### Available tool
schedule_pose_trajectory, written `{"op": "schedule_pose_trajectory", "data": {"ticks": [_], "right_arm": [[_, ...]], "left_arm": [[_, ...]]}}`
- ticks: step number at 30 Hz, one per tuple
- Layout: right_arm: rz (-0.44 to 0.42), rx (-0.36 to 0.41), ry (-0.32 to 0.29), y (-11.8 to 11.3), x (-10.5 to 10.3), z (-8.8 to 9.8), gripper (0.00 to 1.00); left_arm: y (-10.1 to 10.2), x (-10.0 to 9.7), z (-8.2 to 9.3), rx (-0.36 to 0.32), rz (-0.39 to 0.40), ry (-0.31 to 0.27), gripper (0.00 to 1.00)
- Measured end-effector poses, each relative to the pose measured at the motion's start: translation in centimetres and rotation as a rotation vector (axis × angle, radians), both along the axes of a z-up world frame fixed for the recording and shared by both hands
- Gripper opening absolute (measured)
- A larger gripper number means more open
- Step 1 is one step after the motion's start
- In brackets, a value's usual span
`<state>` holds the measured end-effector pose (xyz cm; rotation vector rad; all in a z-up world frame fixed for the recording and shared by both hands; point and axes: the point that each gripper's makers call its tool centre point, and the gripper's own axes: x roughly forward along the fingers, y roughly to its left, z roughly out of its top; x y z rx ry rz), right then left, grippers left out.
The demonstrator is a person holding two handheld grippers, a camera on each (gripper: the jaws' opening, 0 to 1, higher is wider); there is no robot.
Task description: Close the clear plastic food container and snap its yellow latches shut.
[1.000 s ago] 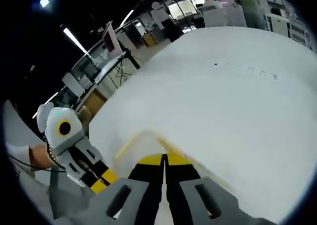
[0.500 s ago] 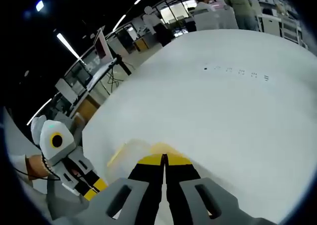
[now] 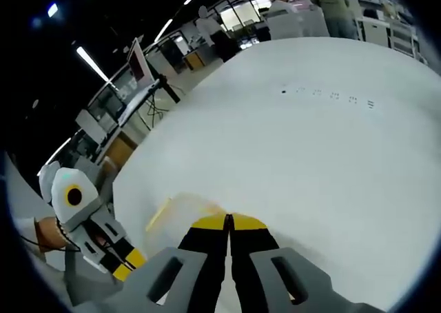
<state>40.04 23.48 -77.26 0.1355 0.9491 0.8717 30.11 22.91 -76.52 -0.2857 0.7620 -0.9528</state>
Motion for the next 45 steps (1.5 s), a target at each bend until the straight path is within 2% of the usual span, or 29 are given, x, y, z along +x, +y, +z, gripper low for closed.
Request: {"op": "schedule_pose_trajectory", "data": {"ticks": [5, 7, 9, 12, 17, 20, 22, 29, 33, 35, 36, 41, 45], "right_arm": [[0.008, 0.01, 0.0, 0.2, -0.1, 0.3, 0.0], [0.024, 0.024, -0.014, 0.3, -0.1, 0.9, 0.0], [0.035, 0.026, -0.023, 0.3, -0.1, 1.2, 0.0], [0.046, 0.016, -0.041, 0.0, 0.3, 1.5, 0.0], [0.061, 0.022, -0.052, -0.1, 0.1, 2.0, 0.0], [0.092, 0.015, -0.059, -0.1, -0.3, 2.0, 0.0], [0.128, -0.002, -0.06, -0.1, -0.8, 1.8, 0.0], [0.273, -0.09, -0.173, -0.3, -1.2, 2.0, 0.03], [0.365, -0.152, -0.196, -0.6, -1.6, 1.5, 0.11], [0.385, -0.187, -0.213, -0.7, -1.5, 1.3, 0.12], [0.4, -0.198, -0.217, -0.7, -1.5, 1.2, 0.13], [0.456, -0.22, -0.216, -0.5, -1.7, 1.3, 0.22], [0.523, -0.283, -0.204, -0.7, -1.8, 0.9, 0.27]], "left_arm": [[-0.1, 0.1, 0.2, 0.029, -0.009, -0.002, 0.0], [-0.1, 0.8, 0.9, 0.04, -0.013, -0.064, 0.02], [-0.2, 1.0, 1.2, 0.043, -0.022, -0.068, 0.06], [-0.1, 1.5, 1.8, 0.082, -0.05, -0.131, 0.06], [-0.4, 1.7, 2.2, 0.128, -0.108, -0.18, 0.14], [-0.6, 1.7, 2.2, 0.171, -0.147, -0.225, 0.14], [-0.9, 1.5, 2.2, 0.184, -0.166, -0.235, 0.14], [-1.2, 1.4, 2.1, 0.23, -0.232, -0.269, 0.17], [-1.4, 1.0, 1.8, 0.27, -0.286, -0.289, 0.2], [-1.3, 1.0, 1.6, 0.304, -0.314, -0.311, 0.22], [-1.2, 1.0, 1.4, 0.342, -0.34, -0.334, 0.23], [-1.1, 0.7, 0.9, 0.452, -0.447, -0.422, 0.27], [-1.3, 0.7, 0.6, 0.536, -0.518, -0.49, 0.32]]}}
